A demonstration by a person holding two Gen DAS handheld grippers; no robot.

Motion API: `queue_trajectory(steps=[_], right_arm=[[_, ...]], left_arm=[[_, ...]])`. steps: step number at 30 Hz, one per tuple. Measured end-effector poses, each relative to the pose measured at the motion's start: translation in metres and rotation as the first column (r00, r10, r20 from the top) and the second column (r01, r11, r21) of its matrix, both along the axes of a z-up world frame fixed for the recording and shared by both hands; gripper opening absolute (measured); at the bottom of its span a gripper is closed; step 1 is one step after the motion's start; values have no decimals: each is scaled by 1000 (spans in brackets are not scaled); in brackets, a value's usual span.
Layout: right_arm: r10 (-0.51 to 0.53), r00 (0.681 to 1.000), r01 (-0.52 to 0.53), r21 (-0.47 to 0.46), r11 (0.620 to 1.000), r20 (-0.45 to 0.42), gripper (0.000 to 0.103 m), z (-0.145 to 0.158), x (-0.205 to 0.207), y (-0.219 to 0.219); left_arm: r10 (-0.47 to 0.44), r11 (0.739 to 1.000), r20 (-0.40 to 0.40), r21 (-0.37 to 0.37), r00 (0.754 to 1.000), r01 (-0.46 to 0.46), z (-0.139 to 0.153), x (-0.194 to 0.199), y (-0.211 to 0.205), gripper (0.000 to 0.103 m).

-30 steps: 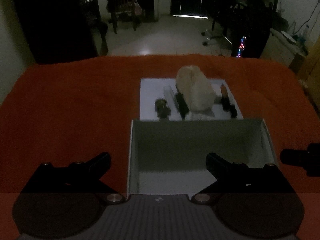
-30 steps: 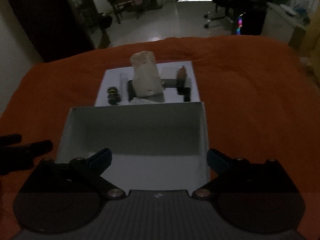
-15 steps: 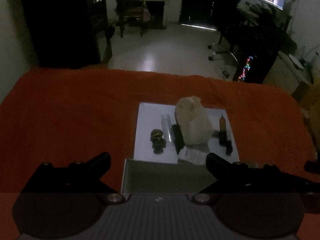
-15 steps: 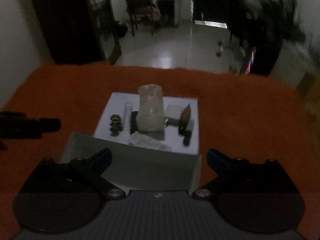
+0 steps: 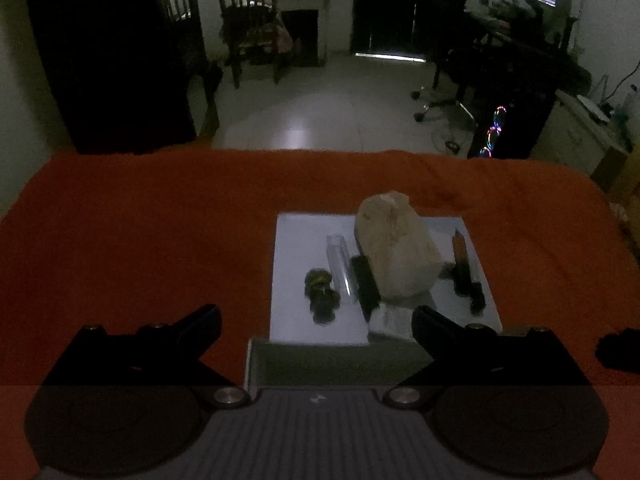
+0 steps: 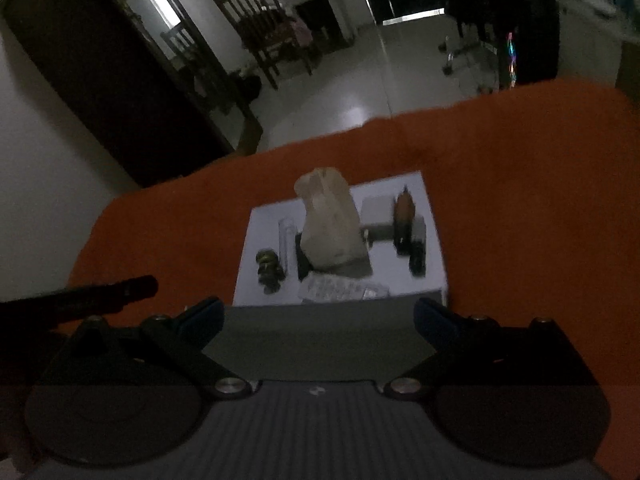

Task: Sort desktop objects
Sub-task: 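Move both tools past the box toward the objects on the white paper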

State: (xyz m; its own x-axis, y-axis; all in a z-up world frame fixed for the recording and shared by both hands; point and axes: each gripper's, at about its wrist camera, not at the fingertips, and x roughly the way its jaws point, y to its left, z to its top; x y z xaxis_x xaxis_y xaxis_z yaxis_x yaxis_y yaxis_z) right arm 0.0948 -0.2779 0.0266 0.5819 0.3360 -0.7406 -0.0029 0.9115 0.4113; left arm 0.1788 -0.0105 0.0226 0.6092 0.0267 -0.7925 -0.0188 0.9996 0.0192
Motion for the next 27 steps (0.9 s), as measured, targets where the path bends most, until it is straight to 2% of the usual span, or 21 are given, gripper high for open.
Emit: queue_trajectory(steps=[4, 7, 10, 13, 17, 22, 25, 27], right_arm=[[-17, 1000, 17, 18, 1000, -23, 103, -11, 8, -14], [-7, 1000, 7, -18, 1000, -8, 103, -14, 16, -18], [18, 1000, -17, -52, 999, 7, 103, -20, 29, -16], [43, 999, -42, -74, 996, 18, 103, -27, 44, -10], [40, 999, -40, -20, 999, -6, 103, -40, 62, -6], [-71, 993, 81, 114, 990, -92, 103, -45, 88, -25], [-145, 982, 160, 123, 979, -117, 103, -37, 110, -41], [-168, 981, 176, 74, 982, -100, 103, -28, 126, -47]], left_arm=[[34, 999, -23, -23, 999, -35, -11, 29, 3, 103], [25, 1000, -34, -2, 999, -25, -18, 53, -1, 103], [26, 999, -31, -20, 999, -26, -26, 72, -1, 103], [24, 999, -62, -40, 998, -26, -43, 87, 4, 103], [20, 997, -97, -67, 995, -26, -64, 107, 10, 103], [34, 994, -105, -96, 994, -44, -82, 130, 25, 103], [40, 995, -124, -84, 992, -50, -94, 140, 30, 103], [33, 996, -143, -75, 989, -44, -100, 145, 32, 103]])
